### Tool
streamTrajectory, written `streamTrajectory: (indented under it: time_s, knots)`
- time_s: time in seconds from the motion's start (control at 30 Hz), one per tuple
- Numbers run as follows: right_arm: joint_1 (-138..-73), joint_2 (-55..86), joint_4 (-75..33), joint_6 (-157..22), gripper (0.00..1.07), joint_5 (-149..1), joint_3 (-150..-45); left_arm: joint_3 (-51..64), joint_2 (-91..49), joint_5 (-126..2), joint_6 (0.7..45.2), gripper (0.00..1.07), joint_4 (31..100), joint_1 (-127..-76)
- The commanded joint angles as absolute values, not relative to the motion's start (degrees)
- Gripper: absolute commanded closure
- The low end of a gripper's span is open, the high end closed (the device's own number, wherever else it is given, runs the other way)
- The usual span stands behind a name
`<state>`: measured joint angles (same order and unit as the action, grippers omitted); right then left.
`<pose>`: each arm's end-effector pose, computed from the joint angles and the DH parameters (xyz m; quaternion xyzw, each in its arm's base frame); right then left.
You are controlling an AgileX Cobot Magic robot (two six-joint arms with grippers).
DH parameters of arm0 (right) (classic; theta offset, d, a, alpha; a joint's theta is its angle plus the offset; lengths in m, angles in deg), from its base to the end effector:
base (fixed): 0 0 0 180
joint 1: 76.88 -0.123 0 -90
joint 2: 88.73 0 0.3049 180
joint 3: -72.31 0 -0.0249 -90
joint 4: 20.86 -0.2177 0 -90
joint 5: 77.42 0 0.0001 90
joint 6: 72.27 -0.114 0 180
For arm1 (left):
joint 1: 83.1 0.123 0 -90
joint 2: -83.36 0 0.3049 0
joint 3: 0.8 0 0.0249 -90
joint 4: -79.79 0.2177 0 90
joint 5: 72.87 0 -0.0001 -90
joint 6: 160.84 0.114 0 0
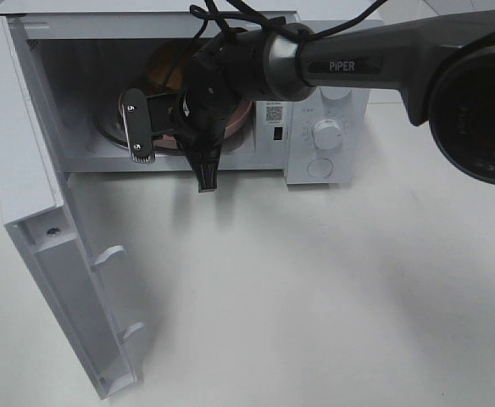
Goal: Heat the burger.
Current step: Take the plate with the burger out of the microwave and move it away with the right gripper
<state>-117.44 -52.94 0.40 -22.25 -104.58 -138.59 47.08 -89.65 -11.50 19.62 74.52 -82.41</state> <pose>0.4157 0.3309 0.1533 -0.7460 0.5612 -0.1617 0.3201 -0.0368 -0.0096 0.2556 0.0009 0.8483 -0.0406 0.5280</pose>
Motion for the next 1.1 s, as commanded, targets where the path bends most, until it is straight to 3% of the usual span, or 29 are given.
streamTrajectory:
  time_s: [0.03, 0.33, 1.1]
  knots:
    - [-117.8, -50.4, 1.3, -19.7, 1.07, -102.6, -137.3, 47.3, -90.1, -11.5, 19.2, 0.23, 74.4, -82.4]
    - [-117.8, -42.4, 4.5, -17.8, 1.07, -90.2, -124.7, 47.3, -90.1, -11.5, 19.2, 0.23, 74.4, -82.4]
    - [-118.6, -26.7, 4.1, -18.1, 1.07, -79.1, -96.6, 47.3, -90.1, -11.5, 19.2, 0.23, 74.4, -82.4]
